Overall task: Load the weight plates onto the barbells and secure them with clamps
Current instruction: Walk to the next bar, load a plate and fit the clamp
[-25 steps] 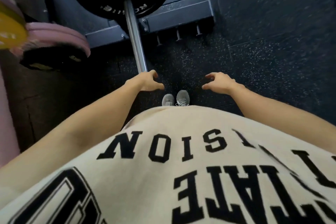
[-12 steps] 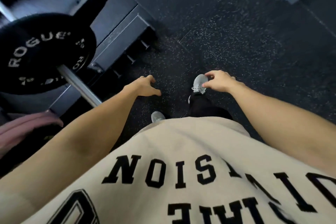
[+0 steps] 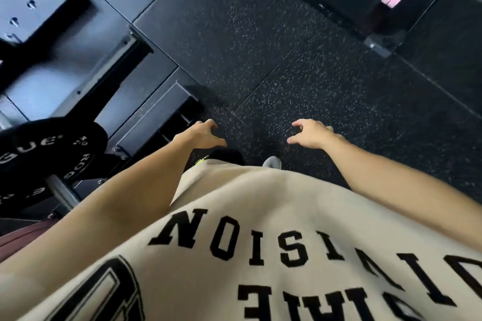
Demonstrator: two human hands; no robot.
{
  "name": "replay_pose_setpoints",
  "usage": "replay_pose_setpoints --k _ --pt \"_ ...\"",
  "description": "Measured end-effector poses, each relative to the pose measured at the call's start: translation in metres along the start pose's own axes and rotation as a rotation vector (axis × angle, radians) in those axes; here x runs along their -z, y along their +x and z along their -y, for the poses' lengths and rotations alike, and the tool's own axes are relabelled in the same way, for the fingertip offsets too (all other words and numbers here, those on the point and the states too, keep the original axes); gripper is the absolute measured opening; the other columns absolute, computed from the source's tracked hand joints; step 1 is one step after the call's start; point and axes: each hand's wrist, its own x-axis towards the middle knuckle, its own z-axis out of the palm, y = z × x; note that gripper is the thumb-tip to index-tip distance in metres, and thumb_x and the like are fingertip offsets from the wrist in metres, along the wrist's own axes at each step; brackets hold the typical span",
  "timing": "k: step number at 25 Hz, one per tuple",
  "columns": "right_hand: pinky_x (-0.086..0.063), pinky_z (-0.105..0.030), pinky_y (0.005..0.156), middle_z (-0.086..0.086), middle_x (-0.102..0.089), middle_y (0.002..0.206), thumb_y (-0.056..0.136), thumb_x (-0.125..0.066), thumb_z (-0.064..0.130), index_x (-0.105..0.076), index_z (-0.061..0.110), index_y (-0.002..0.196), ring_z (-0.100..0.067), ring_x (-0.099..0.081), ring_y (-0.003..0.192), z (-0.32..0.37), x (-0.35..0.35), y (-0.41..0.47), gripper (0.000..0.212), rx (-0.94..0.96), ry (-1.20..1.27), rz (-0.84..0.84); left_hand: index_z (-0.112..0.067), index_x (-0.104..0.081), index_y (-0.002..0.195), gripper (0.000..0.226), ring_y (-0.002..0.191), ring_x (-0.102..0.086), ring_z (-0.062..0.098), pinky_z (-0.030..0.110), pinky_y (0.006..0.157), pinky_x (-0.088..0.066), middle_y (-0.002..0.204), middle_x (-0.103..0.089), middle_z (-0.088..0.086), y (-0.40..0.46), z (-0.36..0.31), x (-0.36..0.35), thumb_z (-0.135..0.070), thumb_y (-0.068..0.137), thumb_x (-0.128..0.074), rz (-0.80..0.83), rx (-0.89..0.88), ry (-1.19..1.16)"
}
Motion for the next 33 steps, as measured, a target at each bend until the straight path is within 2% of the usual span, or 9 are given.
replay_pose_setpoints --k 4,9,12,17,22,26,30,33 --pt "-0.03 -0.047 0.106 -0.008 -0.04 0.15 0.085 -0.065 0.048 -0.039 0.035 0.147 -0.039 -0.032 0.137 0.023 0.064 0.046 0.068 0.045 -0.041 -0.002 -0.024 -0.048 0.136 0.077 0.114 -0.053 0.029 0.045 0.1 -0.047 0.131 -0.05 0.008 0.039 -0.026 0.052 -0.063 0.074 -0.072 -0.045 0.028 -0.039" --pt "-0.03 -0.049 0.105 -0.007 -0.043 0.149 0.081 -0.066 0.052 -0.039 0.038 0.146 -0.039 -0.034 0.136 0.085 0.133 0.126 0.072 0.101 -0.109 0.019 -0.027 -0.042 0.141 0.079 0.12 -0.052 0.029 0.044 0.101 -0.047 0.136 -0.047 0.008 0.105 -0.032 0.119 -0.062 0.077 -0.071 -0.047 0.084 -0.11" --pt "-0.03 -0.05 0.106 -0.008 -0.04 0.151 0.085 -0.065 0.05 -0.037 0.035 0.148 -0.041 -0.028 0.138 0.14 0.186 0.177 0.07 0.127 -0.147 0.022 -0.026 -0.039 0.143 0.082 0.123 -0.05 0.029 0.048 0.104 -0.044 0.138 -0.046 0.006 0.155 -0.033 0.179 -0.062 0.077 -0.07 -0.087 0.105 -0.17" --pt "-0.032 -0.048 0.104 -0.007 -0.041 0.15 0.088 -0.063 0.047 -0.037 0.033 0.148 -0.04 -0.03 0.137 0.23 0.285 0.242 0.067 0.188 -0.19 -0.017 -0.028 -0.032 0.147 0.088 0.131 -0.045 0.031 0.051 0.107 -0.041 0.147 -0.035 0.007 0.212 -0.04 0.289 -0.064 0.077 -0.07 -0.099 0.124 -0.257" --pt "-0.032 -0.051 0.104 -0.008 -0.04 0.15 0.085 -0.064 0.047 -0.038 0.033 0.147 -0.041 -0.032 0.137 0.308 0.345 0.315 0.068 0.244 -0.23 0.034 -0.026 -0.04 0.142 0.08 0.124 -0.049 0.03 0.05 0.106 -0.043 0.142 -0.033 0.006 0.263 -0.04 0.369 -0.063 0.078 -0.069 -0.089 0.198 -0.328" --pt "-0.032 -0.049 0.105 -0.009 -0.04 0.15 0.085 -0.064 0.048 -0.04 0.032 0.146 -0.04 -0.033 0.136 0.364 0.397 0.394 0.067 0.243 -0.335 0.09 -0.024 -0.039 0.145 0.076 0.126 -0.047 0.032 0.047 0.106 -0.042 0.144 -0.032 0.008 0.326 -0.047 0.429 -0.057 0.083 -0.069 -0.057 0.235 -0.435" --pt "-0.024 -0.048 0.111 -0.009 -0.042 0.15 0.087 -0.063 0.046 -0.039 0.028 0.147 -0.034 -0.036 0.138 0.44 0.491 0.475 0.067 0.323 -0.416 0.147 -0.024 -0.039 0.145 0.078 0.128 -0.047 0.033 0.049 0.108 -0.04 0.144 -0.036 0.01 0.39 -0.05 0.534 -0.061 0.082 -0.067 -0.067 0.305 -0.48" --pt "-0.024 -0.05 0.112 -0.008 -0.042 0.15 0.088 -0.062 0.047 -0.038 0.028 0.148 -0.035 -0.035 0.139 0.503 0.552 0.526 0.067 0.383 -0.488 0.138 -0.024 -0.041 0.144 0.077 0.127 -0.047 0.033 0.049 0.108 -0.04 0.143 -0.037 0.012 0.424 -0.049 0.61 -0.061 0.082 -0.069 -0.13 0.341 -0.536"
